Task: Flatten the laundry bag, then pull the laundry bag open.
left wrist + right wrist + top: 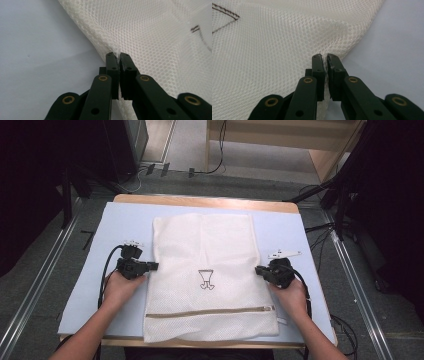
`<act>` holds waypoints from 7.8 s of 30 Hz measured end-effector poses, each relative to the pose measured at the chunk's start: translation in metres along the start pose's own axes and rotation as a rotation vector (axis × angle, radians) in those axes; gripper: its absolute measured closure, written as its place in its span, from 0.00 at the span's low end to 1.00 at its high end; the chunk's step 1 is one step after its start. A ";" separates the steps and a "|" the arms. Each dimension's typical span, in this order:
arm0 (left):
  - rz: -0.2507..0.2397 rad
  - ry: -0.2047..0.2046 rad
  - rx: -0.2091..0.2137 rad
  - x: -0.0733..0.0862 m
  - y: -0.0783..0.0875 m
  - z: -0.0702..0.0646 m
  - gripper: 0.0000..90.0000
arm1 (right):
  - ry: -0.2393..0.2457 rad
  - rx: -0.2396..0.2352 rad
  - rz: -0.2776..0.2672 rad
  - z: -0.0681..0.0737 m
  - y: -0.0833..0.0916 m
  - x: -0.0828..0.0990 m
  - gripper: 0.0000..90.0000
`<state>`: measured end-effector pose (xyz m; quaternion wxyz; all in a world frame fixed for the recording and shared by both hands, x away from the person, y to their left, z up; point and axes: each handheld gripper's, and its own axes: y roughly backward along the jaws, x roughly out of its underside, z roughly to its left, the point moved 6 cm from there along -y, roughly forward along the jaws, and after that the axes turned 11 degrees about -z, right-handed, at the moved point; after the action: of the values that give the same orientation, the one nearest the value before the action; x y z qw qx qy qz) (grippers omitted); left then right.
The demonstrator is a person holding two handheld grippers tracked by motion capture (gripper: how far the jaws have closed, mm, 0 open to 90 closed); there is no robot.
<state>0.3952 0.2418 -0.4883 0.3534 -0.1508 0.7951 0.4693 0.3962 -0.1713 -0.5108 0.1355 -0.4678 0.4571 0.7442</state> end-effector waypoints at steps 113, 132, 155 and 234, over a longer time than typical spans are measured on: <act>0.057 -0.373 0.450 -0.021 -0.047 -0.181 0.78 | 0.050 -0.166 0.034 0.041 0.036 0.040 1.00; 0.111 -0.464 0.496 0.002 -0.080 -0.226 0.82 | 0.081 -0.161 0.011 0.043 0.034 0.041 1.00; 0.197 -0.407 0.488 0.026 -0.123 -0.245 0.91 | 0.089 -0.158 0.004 0.043 0.034 0.042 1.00; 0.249 -0.285 0.507 0.017 -0.071 -0.183 0.99 | 0.095 -0.179 -0.024 0.045 0.035 0.046 1.00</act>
<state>0.3467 0.0506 -0.4895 0.4275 0.1080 0.8415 0.3121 0.3241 -0.1643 -0.5221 0.0803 -0.5181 0.3892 0.7574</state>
